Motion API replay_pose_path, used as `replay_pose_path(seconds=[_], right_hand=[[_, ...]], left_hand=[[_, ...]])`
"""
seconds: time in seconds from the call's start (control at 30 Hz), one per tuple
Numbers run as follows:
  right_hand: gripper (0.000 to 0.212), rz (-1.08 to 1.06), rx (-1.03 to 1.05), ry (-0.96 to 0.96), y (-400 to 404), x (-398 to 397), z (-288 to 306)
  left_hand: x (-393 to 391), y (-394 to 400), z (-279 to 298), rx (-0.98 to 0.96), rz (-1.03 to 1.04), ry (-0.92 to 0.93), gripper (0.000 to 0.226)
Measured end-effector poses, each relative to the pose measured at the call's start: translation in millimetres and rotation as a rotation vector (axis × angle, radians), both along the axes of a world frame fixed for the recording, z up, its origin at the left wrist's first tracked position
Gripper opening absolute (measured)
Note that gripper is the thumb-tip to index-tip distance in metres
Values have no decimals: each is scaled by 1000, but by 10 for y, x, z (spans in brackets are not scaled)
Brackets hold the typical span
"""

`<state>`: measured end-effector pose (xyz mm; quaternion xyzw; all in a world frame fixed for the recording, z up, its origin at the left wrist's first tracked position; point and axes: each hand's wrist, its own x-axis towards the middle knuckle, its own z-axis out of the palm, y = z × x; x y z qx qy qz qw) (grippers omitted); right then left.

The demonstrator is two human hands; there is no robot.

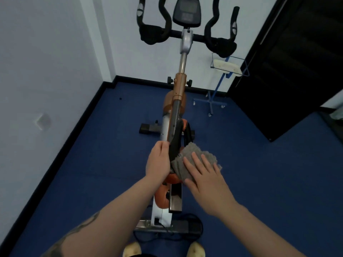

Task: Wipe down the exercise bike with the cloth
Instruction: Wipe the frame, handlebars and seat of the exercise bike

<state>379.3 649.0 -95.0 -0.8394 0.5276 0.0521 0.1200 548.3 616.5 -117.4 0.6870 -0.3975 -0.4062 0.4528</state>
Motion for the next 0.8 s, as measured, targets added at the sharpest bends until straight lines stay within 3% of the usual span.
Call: replay_pose_path(seconds=[0.2, 0.3, 0.43, 0.53, 0.67, 0.8], right_hand=[[58, -300, -17, -85, -112, 251, -70], [58, -484, 13, -191, -209, 379, -77], [59, -426, -179, -140, 196, 417, -217], [59, -465, -117, -189, 38, 332, -243], [53, -664, 133, -408, -318, 291, -108], [59, -624, 165, -370, -151, 288, -59]], left_hand=[[-33, -65, -31, 7, -42, -285, 27], [-29, -42, -68, 28, -45, -313, 29], [-6, -65, -68, 61, -96, -353, 29], [-18, -158, -16, 105, -146, -396, 34], [-29, -203, -21, 144, -160, -452, 38], [-25, -214, -36, 149, -101, -473, 29]])
